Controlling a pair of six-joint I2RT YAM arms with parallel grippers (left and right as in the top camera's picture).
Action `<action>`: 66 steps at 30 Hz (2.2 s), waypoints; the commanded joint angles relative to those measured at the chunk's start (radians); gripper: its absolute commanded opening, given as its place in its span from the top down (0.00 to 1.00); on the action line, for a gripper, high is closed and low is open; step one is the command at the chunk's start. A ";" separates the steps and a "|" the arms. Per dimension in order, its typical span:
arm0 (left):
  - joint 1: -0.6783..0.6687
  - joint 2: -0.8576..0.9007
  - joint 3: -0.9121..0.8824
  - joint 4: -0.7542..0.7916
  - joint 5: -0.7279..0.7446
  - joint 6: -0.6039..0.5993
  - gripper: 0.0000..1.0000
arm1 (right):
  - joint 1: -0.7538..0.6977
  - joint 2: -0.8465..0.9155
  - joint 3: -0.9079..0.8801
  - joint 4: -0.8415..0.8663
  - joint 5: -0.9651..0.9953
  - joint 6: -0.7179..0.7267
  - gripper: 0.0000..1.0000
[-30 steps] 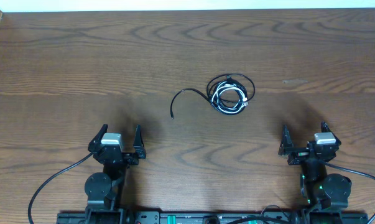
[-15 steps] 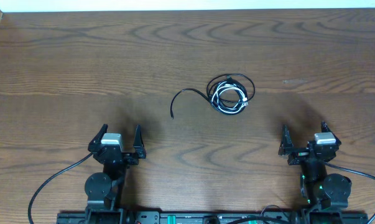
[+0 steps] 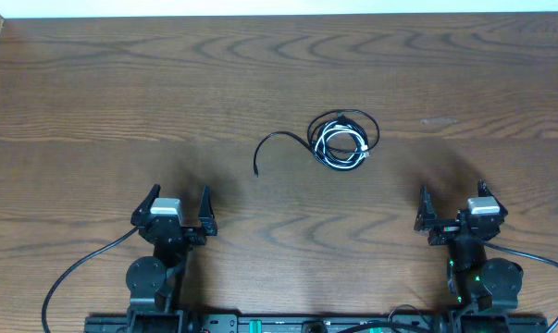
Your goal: Untangle cables
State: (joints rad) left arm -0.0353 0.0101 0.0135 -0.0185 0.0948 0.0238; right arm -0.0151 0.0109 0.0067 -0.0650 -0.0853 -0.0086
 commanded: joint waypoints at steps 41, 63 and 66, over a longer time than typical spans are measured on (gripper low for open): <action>0.003 0.887 0.893 -0.820 0.029 -0.123 0.07 | 0.006 0.997 0.780 -0.557 -0.195 0.015 0.01; -0.397 1.654 1.232 -0.381 0.185 -0.161 0.07 | 0.006 0.998 0.780 -0.513 -0.220 0.015 0.01; -0.442 1.773 1.232 -0.274 0.185 -0.160 0.07 | 0.006 0.998 0.780 -0.515 -0.220 0.015 0.01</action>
State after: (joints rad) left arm -0.4435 1.7012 1.2354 -0.3450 0.2653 -0.1318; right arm -0.0143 1.0130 0.7696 -0.5785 -0.2966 -0.0040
